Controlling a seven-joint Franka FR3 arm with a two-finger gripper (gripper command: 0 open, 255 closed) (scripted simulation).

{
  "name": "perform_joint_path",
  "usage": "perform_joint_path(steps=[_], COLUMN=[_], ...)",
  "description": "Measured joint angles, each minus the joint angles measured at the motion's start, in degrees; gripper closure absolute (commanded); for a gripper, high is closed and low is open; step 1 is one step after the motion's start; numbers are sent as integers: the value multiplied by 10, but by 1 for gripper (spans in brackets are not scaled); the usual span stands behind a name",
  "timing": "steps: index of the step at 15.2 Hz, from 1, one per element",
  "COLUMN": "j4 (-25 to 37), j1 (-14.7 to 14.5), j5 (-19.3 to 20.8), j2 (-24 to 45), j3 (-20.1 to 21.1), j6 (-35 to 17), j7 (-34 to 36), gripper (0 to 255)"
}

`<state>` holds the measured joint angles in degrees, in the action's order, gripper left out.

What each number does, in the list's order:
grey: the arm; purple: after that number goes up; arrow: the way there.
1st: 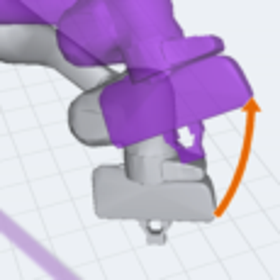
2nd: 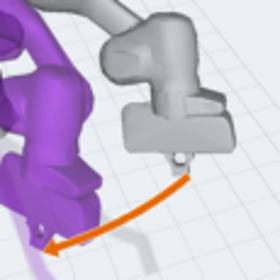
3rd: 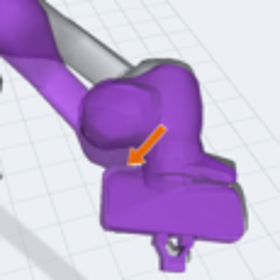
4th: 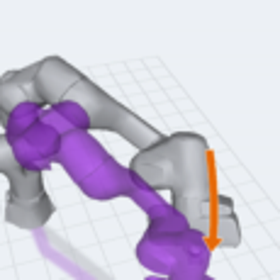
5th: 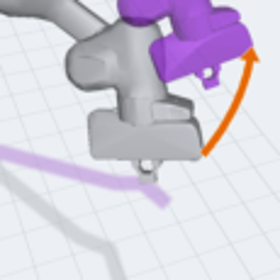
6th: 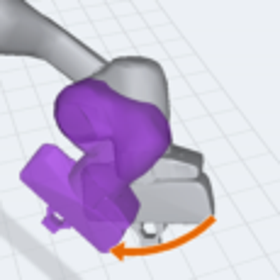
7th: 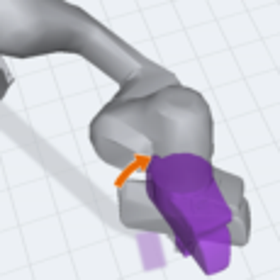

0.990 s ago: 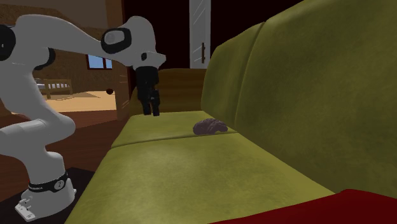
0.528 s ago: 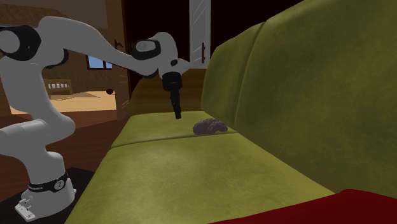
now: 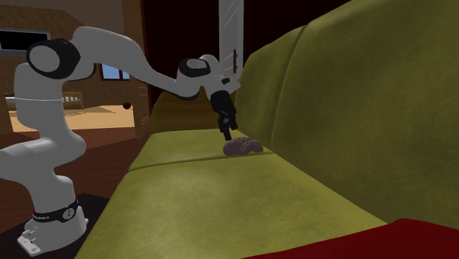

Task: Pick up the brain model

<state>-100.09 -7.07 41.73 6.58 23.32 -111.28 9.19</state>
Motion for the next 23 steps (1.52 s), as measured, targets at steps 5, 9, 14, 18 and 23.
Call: perform_joint_path(steps=[5, 9, 14, 18, 23], j4=[-15, -27, -31, -30, -9], j1=[-3, -3, -3, -3, -4], j5=[24, 31, 30, 31, 20], j2=[19, 20, 17, 18, 16], j3=[-1, -2, -2, -2, 0], j6=[-23, -32, -35, -35, -15], j7=[24, 36, 36, 36, 19], gripper=[0, 255, 255, 255, 255])
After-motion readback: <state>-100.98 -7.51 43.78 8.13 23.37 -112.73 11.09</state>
